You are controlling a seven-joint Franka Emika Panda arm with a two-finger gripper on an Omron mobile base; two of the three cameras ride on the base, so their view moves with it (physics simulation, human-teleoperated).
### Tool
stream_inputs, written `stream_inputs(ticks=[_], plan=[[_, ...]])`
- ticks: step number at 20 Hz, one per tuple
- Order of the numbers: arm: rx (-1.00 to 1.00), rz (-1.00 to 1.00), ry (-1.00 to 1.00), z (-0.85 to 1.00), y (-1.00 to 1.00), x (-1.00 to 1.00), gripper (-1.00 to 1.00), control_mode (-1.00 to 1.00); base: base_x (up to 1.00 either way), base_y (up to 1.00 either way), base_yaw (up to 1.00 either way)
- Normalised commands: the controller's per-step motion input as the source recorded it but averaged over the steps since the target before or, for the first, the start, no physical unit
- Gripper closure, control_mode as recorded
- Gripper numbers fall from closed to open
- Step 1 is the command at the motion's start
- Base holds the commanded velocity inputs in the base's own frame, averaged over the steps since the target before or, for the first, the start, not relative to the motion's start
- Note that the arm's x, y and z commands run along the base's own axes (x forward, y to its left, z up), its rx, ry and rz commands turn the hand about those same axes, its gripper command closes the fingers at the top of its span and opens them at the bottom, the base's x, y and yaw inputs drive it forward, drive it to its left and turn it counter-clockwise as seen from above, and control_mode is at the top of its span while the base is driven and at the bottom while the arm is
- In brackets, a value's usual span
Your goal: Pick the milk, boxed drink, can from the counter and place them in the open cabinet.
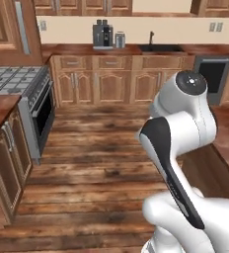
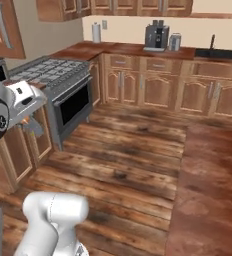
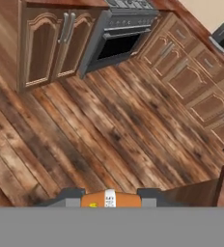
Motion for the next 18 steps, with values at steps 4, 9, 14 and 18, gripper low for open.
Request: stream_inputs(ticks=[4,9,14,18], plan=[[0.00,0.00,0.00,0.00,0.00,0.00,1.00,1.00,-0.33,-0.33,0.50],[0.00,0.00,0.00,0.00,0.00,0.00,1.00,1.00,0.06,-0.03,0.07],[0.00,0.00,0.00,0.00,0.00,0.00,1.00,1.00,0.94,-0.37,0.00],[0.00,0.00,0.00,0.00,0.00,0.00,1.00,1.00,1.00,-0.47,0.00]])
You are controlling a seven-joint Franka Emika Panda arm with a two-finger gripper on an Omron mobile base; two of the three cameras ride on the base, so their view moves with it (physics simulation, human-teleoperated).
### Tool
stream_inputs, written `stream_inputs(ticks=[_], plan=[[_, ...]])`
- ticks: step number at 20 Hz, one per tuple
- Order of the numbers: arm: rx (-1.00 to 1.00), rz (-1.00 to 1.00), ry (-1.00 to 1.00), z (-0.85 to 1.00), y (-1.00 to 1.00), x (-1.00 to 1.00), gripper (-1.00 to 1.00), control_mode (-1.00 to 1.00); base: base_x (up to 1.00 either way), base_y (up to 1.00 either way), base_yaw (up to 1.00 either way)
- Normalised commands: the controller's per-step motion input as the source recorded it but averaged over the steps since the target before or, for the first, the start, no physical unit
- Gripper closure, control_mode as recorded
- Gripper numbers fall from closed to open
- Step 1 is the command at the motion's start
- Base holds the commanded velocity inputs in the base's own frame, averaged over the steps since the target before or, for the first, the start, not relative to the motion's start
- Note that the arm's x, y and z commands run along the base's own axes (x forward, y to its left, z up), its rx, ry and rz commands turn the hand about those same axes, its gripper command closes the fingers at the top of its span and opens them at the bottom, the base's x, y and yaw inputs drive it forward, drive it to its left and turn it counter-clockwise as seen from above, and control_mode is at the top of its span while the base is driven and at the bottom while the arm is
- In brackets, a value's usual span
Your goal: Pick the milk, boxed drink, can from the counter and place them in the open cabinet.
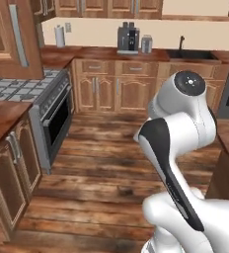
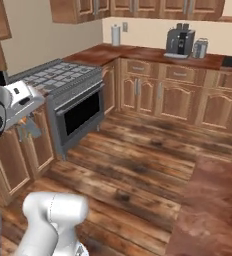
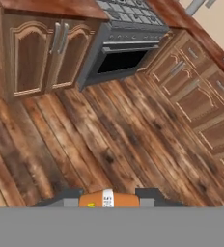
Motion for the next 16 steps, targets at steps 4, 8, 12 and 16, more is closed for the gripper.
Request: stream_inputs(ticks=[4,8,12,16], plan=[[0.00,0.00,0.00,0.00,0.00,0.00,1.00,1.00,1.00,-0.52,-0.01],[0.00,0.00,0.00,0.00,0.00,0.00,1.00,1.00,1.00,-0.59,-0.02],[0.00,0.00,0.00,0.00,0.00,0.00,1.00,1.00,1.00,-0.52,-0.02],[0.00,0.00,0.00,0.00,0.00,0.00,1.00,1.00,1.00,-0.45,-0.01]])
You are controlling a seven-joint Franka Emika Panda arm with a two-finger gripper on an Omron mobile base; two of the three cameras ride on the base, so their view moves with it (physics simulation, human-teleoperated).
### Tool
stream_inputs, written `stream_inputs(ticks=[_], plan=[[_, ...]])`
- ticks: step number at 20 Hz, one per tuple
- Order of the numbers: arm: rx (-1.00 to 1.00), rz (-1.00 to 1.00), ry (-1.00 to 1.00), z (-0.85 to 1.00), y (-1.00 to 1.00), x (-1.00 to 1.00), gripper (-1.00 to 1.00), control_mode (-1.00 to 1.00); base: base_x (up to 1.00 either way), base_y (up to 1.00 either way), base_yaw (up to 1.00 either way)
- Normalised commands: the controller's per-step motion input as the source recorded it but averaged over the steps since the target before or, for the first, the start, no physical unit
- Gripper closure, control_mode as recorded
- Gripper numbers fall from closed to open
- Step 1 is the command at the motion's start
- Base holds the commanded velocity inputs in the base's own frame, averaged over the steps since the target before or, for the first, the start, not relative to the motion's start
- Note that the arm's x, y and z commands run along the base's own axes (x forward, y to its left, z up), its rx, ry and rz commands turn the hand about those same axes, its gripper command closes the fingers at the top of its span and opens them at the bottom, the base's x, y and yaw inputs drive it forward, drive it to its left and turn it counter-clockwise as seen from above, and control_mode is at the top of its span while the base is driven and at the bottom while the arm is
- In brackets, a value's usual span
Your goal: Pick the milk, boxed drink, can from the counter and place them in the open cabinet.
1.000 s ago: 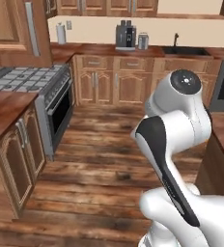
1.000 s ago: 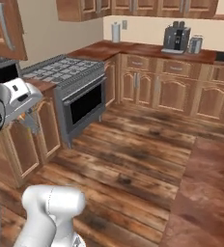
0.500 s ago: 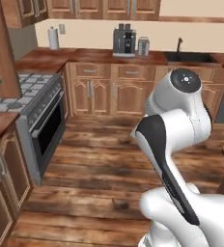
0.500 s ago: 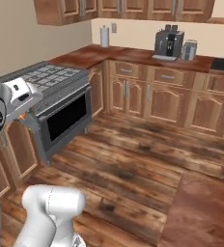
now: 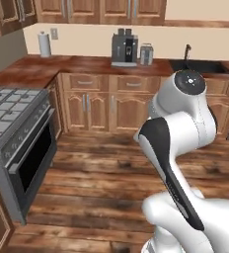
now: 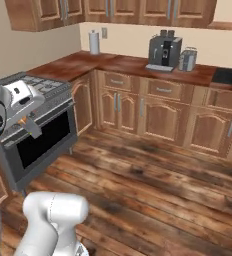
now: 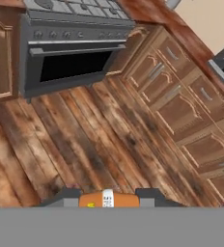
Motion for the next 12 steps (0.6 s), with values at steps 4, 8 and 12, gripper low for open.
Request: stream_inputs(ticks=[4,8,12], plan=[[0.00,0.00,0.00,0.00,0.00,0.00,1.00,1.00,0.89,-0.43,0.04],[0.00,0.00,0.00,0.00,0.00,0.00,1.00,1.00,0.08,-0.39,0.45],[0.00,0.00,0.00,0.00,0.00,0.00,1.00,1.00,0.00,-0.28,0.59]])
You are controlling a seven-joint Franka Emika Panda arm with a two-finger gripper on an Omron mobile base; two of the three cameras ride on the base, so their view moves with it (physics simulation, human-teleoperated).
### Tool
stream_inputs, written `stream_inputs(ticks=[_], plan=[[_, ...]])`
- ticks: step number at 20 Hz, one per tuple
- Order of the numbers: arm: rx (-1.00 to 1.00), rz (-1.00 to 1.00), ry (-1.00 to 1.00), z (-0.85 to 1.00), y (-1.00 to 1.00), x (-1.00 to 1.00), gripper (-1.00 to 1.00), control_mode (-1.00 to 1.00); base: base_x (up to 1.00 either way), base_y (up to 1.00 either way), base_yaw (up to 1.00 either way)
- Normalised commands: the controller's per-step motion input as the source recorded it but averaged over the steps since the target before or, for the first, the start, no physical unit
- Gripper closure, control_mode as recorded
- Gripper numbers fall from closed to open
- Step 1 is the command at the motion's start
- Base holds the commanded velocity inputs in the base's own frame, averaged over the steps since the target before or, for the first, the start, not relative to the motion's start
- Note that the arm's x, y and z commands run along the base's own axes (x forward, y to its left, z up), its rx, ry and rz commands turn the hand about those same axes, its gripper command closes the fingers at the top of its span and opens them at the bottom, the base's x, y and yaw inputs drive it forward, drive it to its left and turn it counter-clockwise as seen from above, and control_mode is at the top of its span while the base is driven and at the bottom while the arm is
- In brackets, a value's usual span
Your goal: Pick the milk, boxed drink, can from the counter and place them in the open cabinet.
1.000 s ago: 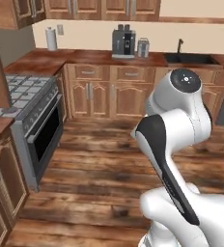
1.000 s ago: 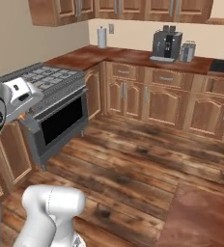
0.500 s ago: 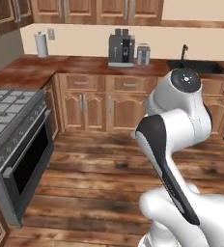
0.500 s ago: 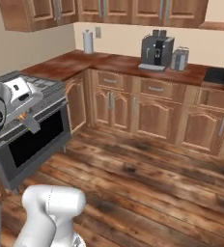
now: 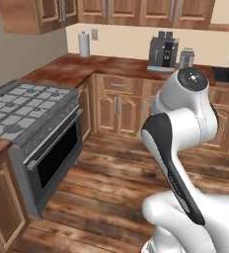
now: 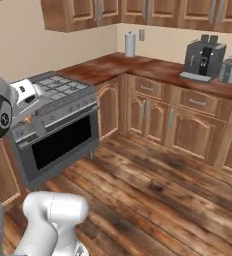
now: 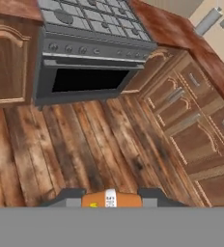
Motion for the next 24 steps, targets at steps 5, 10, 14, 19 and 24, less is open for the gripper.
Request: stream_inputs(ticks=[5,10,14,19,24], plan=[[0.00,0.00,0.00,0.00,0.00,0.00,1.00,1.00,0.00,-0.27,0.69],[0.00,0.00,0.00,0.00,0.00,0.00,1.00,1.00,0.00,-0.23,0.70],[0.00,0.00,0.00,0.00,0.00,0.00,1.00,1.00,0.00,-0.24,0.66],[0.00,0.00,0.00,0.00,0.00,0.00,1.00,1.00,0.00,-0.31,0.65],[0.00,0.00,0.00,0.00,0.00,0.00,1.00,1.00,0.00,-0.20,0.54]])
